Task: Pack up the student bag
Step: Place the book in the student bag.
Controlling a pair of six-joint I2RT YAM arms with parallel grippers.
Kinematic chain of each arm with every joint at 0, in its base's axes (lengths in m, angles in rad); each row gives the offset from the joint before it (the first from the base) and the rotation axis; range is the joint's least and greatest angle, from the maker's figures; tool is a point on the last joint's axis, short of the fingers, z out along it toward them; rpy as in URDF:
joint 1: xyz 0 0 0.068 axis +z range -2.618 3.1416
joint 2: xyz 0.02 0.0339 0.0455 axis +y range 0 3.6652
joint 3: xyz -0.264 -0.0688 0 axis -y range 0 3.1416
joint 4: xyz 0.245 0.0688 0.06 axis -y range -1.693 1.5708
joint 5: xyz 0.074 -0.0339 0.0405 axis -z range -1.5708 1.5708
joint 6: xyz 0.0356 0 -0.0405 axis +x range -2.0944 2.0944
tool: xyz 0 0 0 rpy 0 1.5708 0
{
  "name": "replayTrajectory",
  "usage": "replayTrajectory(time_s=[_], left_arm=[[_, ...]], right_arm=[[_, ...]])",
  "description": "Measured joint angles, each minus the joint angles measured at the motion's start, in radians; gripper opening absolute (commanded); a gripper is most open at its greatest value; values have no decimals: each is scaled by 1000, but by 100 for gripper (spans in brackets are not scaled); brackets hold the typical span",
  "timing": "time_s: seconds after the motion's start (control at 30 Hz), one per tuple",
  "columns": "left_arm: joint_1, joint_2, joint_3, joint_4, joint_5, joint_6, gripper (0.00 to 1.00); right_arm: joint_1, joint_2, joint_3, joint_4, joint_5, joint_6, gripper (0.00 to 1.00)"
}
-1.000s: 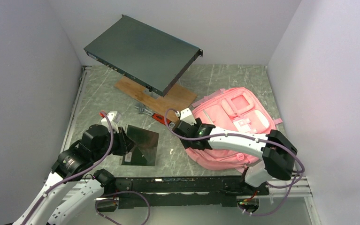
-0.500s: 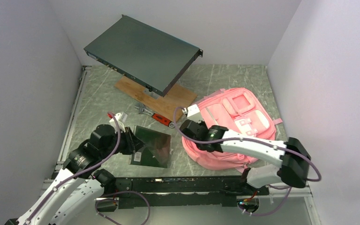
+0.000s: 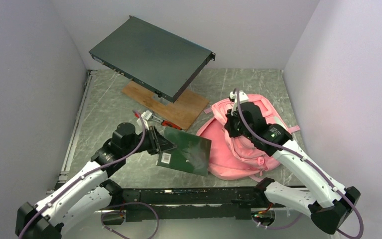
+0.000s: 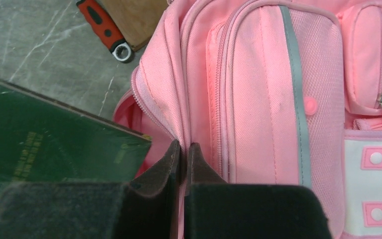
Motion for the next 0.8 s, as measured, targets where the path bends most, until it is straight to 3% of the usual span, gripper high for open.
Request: replayTrajectory(time_s=[0.17, 0.4, 0.8], left_arm=[[-53, 146, -14, 230, 4, -105, 0], [-227, 420, -5, 515, -145, -190, 0], [-346, 703, 157, 707, -447, -254, 0]], right_arm=[[-56, -5, 8, -16, -95, -4, 0], [-84, -6, 45, -56, -132, -11, 0], [-88, -22, 66, -109, -192, -10, 0]])
